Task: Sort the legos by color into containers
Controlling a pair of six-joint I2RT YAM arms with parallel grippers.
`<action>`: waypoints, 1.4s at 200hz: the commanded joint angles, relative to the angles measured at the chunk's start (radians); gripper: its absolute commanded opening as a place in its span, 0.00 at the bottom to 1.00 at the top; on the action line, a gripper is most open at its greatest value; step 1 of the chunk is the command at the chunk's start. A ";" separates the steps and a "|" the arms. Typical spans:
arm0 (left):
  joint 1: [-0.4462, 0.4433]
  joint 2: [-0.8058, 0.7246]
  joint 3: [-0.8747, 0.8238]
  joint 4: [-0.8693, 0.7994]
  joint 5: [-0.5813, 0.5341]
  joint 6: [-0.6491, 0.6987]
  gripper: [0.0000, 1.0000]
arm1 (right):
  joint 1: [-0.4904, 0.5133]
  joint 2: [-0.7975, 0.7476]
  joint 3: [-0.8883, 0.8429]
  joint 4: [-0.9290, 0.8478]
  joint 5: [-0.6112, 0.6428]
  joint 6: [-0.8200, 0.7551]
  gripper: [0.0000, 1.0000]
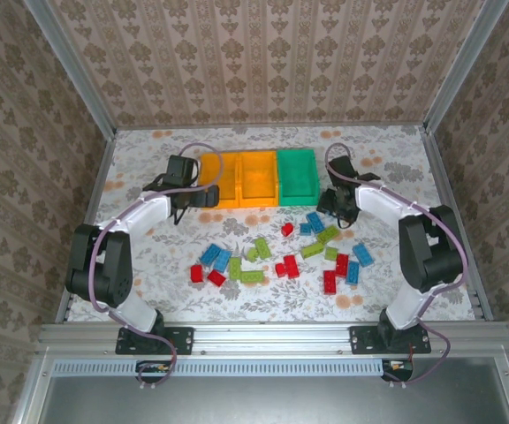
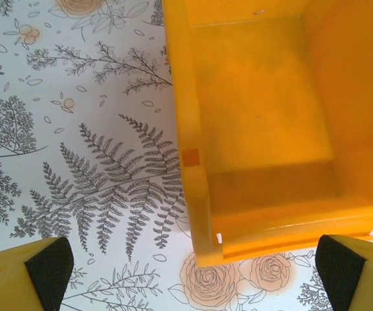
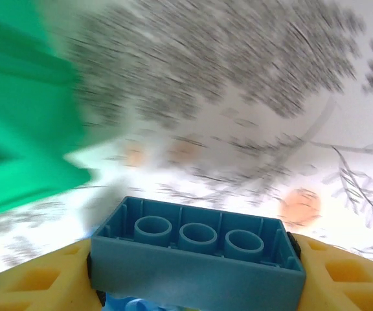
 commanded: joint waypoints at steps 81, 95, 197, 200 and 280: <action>-0.117 -0.015 -0.016 -0.037 -0.082 0.013 1.00 | 0.086 0.194 0.343 0.040 -0.031 -0.110 0.60; -0.128 -0.013 -0.015 -0.034 -0.083 0.017 1.00 | 0.086 0.238 0.375 0.040 -0.031 -0.099 0.62; -0.190 -0.022 -0.027 -0.042 -0.118 0.023 1.00 | 0.089 0.225 0.369 0.054 -0.023 -0.125 0.88; -0.190 -0.025 -0.027 -0.045 -0.119 0.023 1.00 | 0.090 0.217 0.361 0.058 -0.024 -0.126 0.89; -0.199 -0.158 -0.182 -0.180 -0.110 -0.087 0.97 | 0.088 0.010 0.155 0.074 -0.007 -0.179 0.92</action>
